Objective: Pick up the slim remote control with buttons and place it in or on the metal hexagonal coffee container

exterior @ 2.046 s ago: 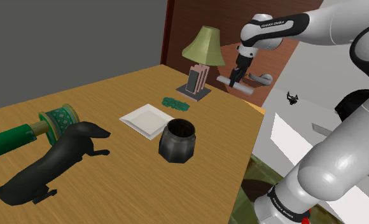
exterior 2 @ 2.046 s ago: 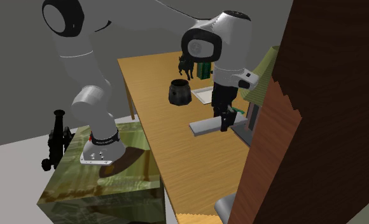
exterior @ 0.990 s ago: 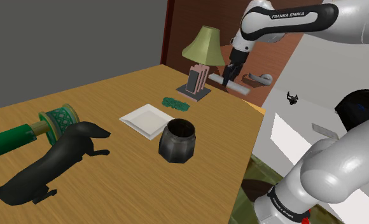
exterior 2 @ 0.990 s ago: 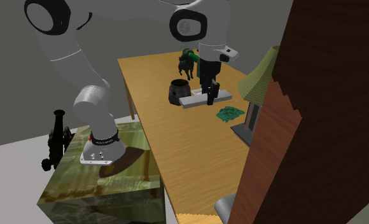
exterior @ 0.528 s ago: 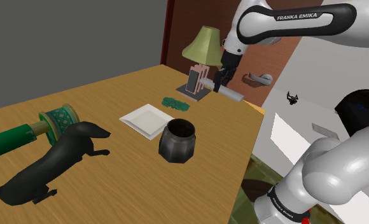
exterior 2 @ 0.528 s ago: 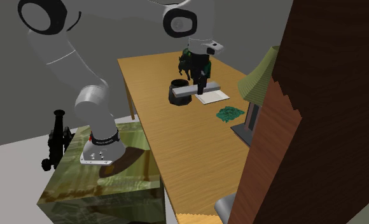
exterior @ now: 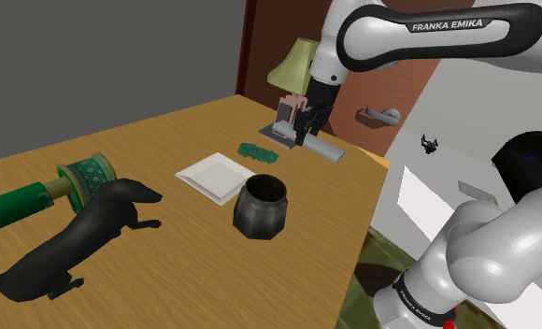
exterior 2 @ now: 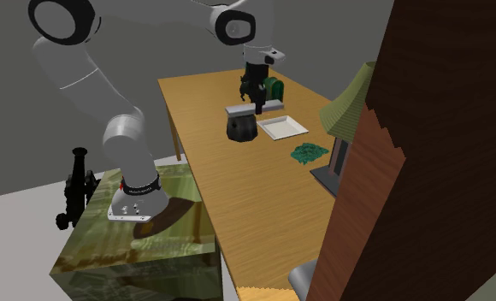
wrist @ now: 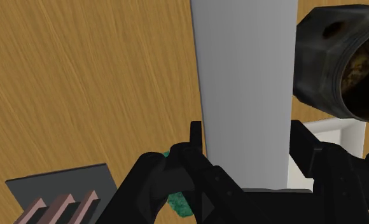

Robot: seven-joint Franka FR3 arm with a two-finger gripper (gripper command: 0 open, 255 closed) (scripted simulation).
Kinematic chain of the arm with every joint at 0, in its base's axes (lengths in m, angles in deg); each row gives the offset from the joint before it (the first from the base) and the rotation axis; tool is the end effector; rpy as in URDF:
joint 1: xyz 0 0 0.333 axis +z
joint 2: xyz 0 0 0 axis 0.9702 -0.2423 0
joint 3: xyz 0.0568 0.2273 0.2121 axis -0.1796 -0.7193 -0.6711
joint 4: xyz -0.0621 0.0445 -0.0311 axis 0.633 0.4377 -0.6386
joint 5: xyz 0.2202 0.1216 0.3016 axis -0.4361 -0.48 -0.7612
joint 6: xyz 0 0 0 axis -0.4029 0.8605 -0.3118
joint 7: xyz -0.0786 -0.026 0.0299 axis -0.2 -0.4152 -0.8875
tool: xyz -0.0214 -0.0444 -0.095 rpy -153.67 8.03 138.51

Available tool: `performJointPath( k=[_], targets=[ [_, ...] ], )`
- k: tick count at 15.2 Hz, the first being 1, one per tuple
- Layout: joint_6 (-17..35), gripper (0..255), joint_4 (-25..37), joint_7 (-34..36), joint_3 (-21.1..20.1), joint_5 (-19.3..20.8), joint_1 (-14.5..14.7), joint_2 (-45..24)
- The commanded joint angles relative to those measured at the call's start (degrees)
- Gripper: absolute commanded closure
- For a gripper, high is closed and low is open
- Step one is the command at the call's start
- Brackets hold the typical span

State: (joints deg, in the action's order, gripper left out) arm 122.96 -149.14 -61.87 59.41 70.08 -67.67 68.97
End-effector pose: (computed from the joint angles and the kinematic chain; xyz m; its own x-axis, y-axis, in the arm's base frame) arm 0.4373 0.0659 0.5160 0.9965 0.0835 -0.0016 0.0835 -0.9963 -0.0198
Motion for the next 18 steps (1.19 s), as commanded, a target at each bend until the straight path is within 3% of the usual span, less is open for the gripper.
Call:
performJointPath(
  k=[1, 11, 18],
  targets=[
    [-0.30, 255, 0.07, 3.15, -2.18, -0.84, 1.28, 0.33],
    [0.18, 255, 4.24, 17.42, -12.15, -3.72, 6.82, -3.72],
    [5.66, 255, -0.35, 17.38, -12.46, -3.79, 6.90, -4.62]
  ],
)
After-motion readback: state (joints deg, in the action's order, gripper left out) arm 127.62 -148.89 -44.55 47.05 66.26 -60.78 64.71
